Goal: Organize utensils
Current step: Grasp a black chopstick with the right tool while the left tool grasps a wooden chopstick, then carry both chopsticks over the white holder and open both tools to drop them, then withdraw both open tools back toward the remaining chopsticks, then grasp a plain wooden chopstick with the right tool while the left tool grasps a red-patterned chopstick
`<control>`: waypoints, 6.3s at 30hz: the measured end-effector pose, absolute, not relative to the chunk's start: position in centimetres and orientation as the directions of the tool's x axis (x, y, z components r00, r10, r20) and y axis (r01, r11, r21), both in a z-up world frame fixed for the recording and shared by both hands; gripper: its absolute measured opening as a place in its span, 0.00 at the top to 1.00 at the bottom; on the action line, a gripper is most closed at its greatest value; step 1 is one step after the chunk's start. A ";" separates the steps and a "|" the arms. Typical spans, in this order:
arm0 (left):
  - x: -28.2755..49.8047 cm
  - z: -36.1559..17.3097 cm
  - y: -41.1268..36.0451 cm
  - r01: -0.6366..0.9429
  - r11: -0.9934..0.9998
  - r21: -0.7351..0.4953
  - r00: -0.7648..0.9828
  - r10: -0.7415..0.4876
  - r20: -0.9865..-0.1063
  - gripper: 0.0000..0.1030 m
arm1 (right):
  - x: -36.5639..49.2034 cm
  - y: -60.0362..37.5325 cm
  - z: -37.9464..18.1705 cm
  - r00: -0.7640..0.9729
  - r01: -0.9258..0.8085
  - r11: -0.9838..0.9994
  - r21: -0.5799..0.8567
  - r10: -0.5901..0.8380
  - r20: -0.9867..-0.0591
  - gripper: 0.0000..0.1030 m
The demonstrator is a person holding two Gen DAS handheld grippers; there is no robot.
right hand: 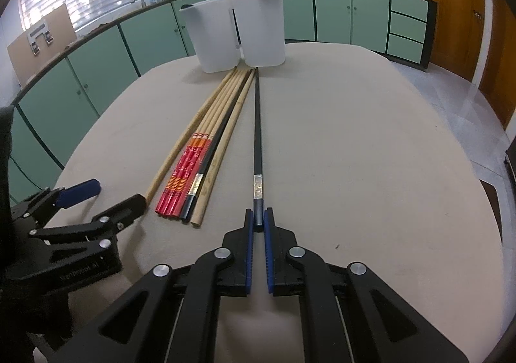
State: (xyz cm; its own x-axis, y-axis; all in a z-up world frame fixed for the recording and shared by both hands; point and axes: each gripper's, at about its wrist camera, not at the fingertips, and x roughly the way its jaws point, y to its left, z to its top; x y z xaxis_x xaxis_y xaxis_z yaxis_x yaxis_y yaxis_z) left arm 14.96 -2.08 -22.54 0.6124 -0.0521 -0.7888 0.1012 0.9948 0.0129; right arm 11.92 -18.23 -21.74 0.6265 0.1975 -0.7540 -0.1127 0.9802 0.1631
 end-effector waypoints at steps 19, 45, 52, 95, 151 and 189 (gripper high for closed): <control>15.0 -22.5 -3.3 0.170 0.985 -0.022 0.617 -0.124 -0.777 0.94 | 12.3 -18.3 -21.8 0.621 -0.124 0.976 0.178 0.216 -0.753 0.93; 13.5 -8.6 -2.2 0.211 0.977 -0.026 0.814 -0.191 -0.548 0.94 | 11.7 -20.5 -9.6 0.774 -0.207 0.971 0.121 0.238 -0.587 0.94; 15.8 -5.2 -2.7 0.245 0.969 -0.034 0.836 -0.229 -0.499 0.94 | 14.3 -20.4 -5.1 0.797 -0.256 0.963 0.088 0.262 -0.545 0.94; 33.9 0.4 -5.6 0.235 0.971 -0.041 0.898 -0.233 -0.374 0.93 | 33.7 -21.6 2.2 0.846 -0.254 0.959 0.126 0.284 -0.451 0.94; 13.8 -21.5 0.5 0.101 0.995 -0.007 0.659 -0.072 -0.749 0.35 | 12.2 -15.4 -21.7 0.627 -0.135 0.984 0.119 0.178 -0.758 0.48; 14.4 -22.1 -4.2 0.188 0.982 -0.035 0.618 -0.146 -0.773 0.32 | 11.9 -19.1 -21.7 0.641 -0.064 0.990 0.128 0.139 -0.755 0.93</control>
State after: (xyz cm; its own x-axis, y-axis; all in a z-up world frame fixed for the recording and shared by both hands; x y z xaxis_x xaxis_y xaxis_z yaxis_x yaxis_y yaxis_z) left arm 14.44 -4.18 -22.07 0.6177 -0.1461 -0.7727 0.1880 0.9815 -0.0353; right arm 11.87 -19.15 -21.72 0.6406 0.1390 -0.7551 -0.0637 0.9897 0.1282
